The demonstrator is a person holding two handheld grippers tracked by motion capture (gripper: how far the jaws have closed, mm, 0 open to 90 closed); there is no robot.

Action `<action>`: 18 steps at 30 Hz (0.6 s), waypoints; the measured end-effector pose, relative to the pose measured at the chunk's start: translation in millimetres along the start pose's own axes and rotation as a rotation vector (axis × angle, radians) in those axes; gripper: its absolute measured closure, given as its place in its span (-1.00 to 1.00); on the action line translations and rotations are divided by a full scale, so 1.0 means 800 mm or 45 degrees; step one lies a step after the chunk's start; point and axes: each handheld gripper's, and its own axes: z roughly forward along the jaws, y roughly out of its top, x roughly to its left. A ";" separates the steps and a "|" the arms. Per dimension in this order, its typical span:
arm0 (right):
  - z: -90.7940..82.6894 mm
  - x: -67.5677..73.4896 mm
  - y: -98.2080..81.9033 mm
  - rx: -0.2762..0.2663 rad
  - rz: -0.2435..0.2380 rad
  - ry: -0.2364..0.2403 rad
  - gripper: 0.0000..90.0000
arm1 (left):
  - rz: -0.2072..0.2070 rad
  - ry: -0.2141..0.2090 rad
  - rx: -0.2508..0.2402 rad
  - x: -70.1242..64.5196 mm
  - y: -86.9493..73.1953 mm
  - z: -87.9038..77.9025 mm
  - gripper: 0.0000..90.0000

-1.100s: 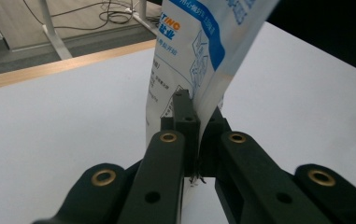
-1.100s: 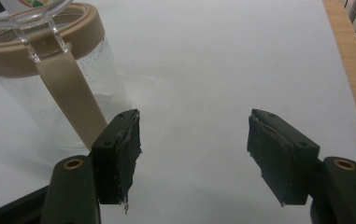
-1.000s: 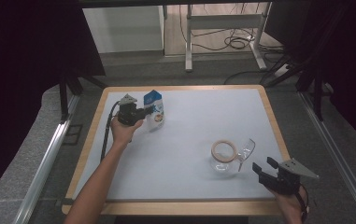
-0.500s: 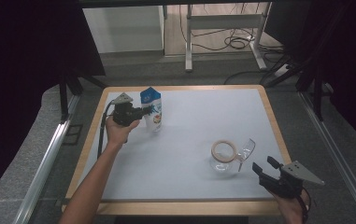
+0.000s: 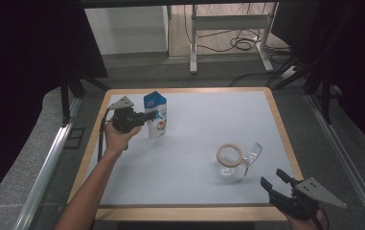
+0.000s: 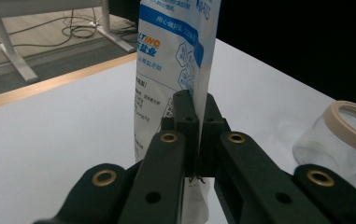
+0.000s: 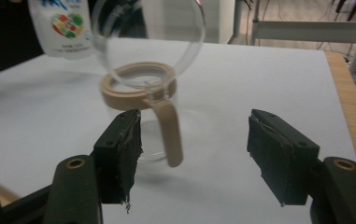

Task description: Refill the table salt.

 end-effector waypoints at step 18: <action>-0.017 0.046 0.030 -0.102 -0.078 0.153 -0.21 | 0.022 -0.047 0.012 -0.017 0.005 0.000 1.00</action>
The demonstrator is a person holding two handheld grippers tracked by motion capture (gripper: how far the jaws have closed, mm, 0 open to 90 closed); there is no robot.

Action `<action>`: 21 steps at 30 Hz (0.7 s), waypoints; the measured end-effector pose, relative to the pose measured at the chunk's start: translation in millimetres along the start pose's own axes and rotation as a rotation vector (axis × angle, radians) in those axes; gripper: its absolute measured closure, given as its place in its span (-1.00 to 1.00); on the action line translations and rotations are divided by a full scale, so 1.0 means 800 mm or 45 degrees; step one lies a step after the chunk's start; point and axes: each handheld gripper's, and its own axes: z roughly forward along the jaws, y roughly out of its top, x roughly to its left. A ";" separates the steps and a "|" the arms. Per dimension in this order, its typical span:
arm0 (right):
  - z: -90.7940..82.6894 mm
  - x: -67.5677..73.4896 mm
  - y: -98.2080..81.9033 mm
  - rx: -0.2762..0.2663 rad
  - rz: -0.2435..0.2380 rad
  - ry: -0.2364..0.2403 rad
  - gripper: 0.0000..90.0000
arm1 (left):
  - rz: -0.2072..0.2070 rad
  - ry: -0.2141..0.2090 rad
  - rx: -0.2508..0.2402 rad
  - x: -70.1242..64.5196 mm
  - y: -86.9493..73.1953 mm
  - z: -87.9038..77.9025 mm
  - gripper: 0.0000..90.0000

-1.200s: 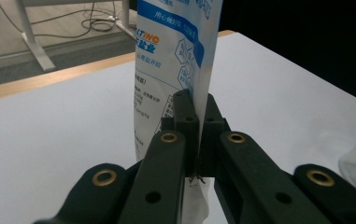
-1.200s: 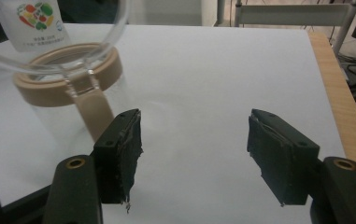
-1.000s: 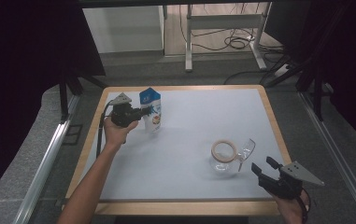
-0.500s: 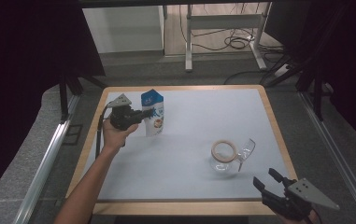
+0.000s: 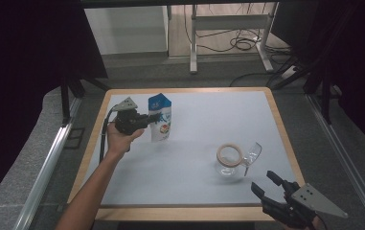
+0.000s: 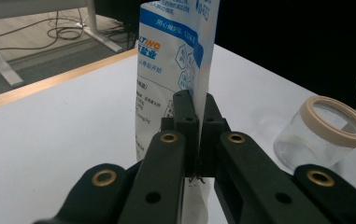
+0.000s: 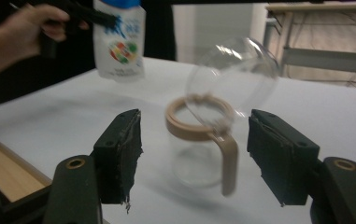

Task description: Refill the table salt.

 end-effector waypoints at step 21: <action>0.080 0.056 0.046 0.021 -0.114 0.141 -0.21 | 0.026 -0.040 -0.001 -0.015 0.009 -0.008 1.00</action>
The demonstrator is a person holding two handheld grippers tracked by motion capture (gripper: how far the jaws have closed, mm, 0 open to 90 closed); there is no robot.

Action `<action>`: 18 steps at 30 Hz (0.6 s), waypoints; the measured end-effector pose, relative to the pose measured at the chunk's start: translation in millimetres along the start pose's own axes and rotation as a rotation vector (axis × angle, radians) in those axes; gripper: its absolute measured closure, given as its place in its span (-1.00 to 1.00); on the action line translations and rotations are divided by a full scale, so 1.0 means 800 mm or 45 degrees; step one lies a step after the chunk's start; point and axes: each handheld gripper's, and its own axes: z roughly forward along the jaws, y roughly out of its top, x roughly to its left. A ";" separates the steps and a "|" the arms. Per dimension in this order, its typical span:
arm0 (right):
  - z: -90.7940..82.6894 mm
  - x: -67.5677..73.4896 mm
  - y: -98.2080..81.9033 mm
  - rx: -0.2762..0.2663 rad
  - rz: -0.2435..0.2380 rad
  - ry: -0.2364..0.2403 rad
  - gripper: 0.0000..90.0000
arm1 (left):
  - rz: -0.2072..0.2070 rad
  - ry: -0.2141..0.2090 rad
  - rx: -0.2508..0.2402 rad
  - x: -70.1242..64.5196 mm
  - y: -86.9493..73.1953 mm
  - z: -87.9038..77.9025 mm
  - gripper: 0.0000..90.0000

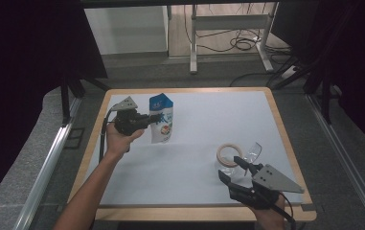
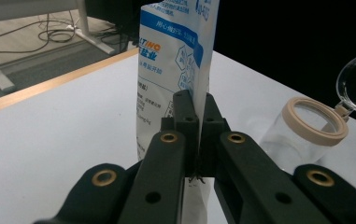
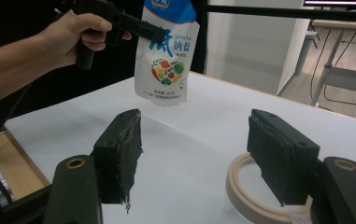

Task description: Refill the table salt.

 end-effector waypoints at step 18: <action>0.094 0.034 -0.021 0.138 -0.011 0.092 -0.25 | 0.023 -0.040 0.032 -0.014 -0.015 -0.003 1.00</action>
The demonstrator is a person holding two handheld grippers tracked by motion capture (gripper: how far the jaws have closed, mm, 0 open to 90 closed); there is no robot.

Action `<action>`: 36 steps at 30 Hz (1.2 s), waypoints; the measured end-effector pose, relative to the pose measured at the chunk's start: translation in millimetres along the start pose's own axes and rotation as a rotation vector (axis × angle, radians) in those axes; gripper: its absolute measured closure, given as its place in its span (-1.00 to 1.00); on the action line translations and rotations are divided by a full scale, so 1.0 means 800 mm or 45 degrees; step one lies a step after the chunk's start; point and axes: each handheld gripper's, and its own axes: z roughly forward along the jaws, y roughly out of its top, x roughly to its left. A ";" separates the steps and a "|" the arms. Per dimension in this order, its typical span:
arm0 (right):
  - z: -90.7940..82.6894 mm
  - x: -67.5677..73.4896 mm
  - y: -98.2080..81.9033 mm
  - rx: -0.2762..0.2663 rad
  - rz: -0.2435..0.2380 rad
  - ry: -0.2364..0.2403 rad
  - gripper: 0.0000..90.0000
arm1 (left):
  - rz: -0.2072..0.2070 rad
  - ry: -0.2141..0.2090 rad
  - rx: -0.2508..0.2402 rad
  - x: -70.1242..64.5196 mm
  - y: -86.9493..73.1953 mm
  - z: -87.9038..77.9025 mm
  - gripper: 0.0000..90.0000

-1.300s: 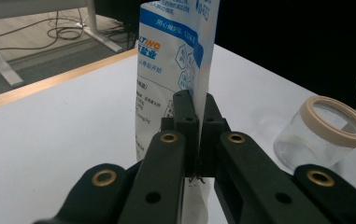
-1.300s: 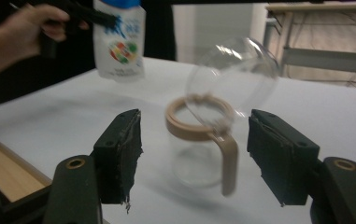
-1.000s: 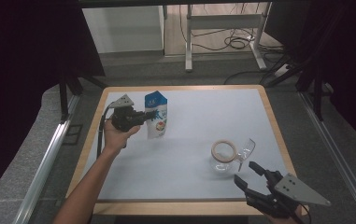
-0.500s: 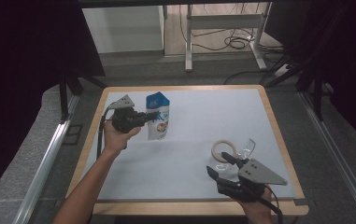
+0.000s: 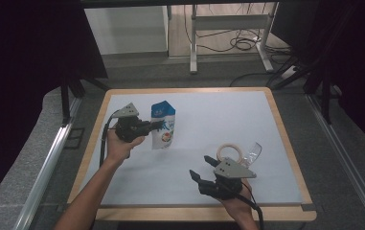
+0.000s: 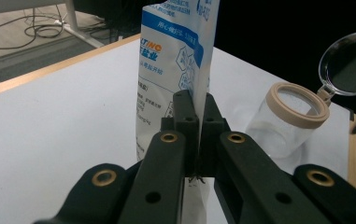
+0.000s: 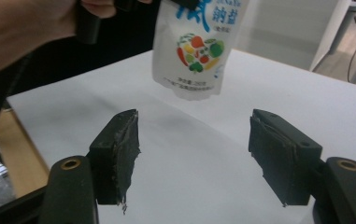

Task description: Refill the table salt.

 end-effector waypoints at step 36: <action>0.070 0.015 -0.054 0.162 0.016 -0.032 -0.34 | 0.003 -0.114 0.010 -0.041 -0.025 -0.006 1.00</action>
